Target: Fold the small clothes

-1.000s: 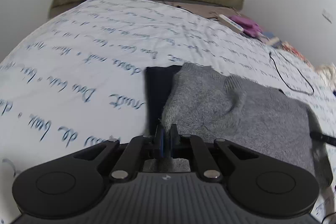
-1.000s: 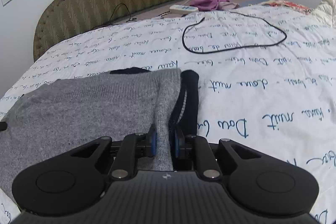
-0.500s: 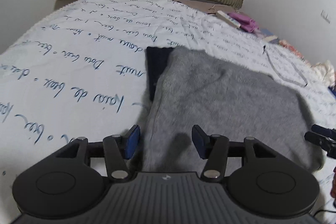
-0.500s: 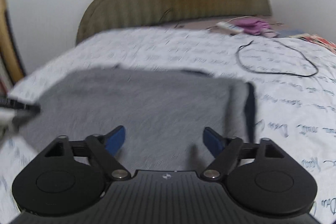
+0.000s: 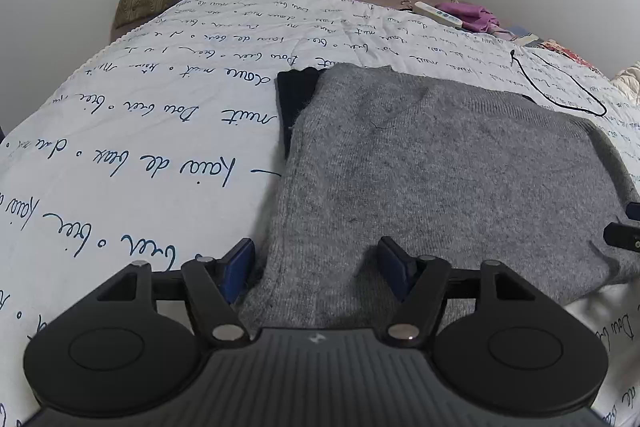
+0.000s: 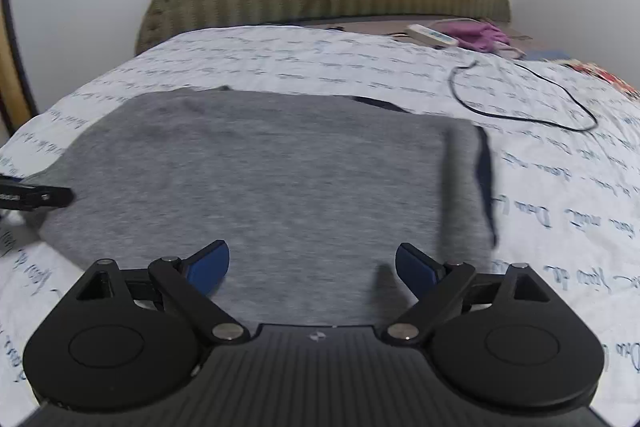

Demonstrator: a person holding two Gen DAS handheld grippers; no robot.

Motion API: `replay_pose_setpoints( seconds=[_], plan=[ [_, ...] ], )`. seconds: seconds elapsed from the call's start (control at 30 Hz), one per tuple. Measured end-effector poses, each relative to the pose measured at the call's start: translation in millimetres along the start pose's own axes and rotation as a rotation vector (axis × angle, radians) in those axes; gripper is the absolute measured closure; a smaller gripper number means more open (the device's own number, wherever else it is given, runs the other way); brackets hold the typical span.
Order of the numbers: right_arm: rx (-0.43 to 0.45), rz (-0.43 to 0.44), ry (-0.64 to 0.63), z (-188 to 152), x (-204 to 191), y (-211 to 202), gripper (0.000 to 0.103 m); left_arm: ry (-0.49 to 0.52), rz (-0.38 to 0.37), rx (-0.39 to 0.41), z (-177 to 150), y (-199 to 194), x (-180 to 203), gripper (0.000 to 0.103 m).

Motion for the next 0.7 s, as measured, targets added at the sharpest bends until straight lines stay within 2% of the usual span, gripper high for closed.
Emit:
replay_pose_setpoints(
  seconds=[0.3,0.5,0.57,0.7],
  plan=[
    [0.005,0.08,-0.083,5.2,-47.7,-3.9,0.01,-0.011,0.014,0.027,4.9,-5.8,-6.6,0.032],
    [0.034,0.105,-0.251,11.3,-98.4,-6.5,0.009,-0.125,-0.053,0.027,44.7,-2.6,-32.7,0.031],
    [0.042,0.12,-0.295,11.0,-114.7,-5.9,0.008,-0.164,-0.052,0.031,59.3,1.0,-38.2,0.031],
    [0.033,0.158,-0.321,8.1,-135.7,-3.0,0.008,-0.148,-0.107,0.055,93.1,9.3,-31.7,0.031]
  ],
)
Point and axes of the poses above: each gripper's, at about its wrist camera, not at the fingertips, and y roughly the way its jaws point, x to its right, z to its top, the point moved 2 cm from there along y, roughly the way its jaws point, and after that the axes turned 5 degrees about -y, right-handed, at the moved point
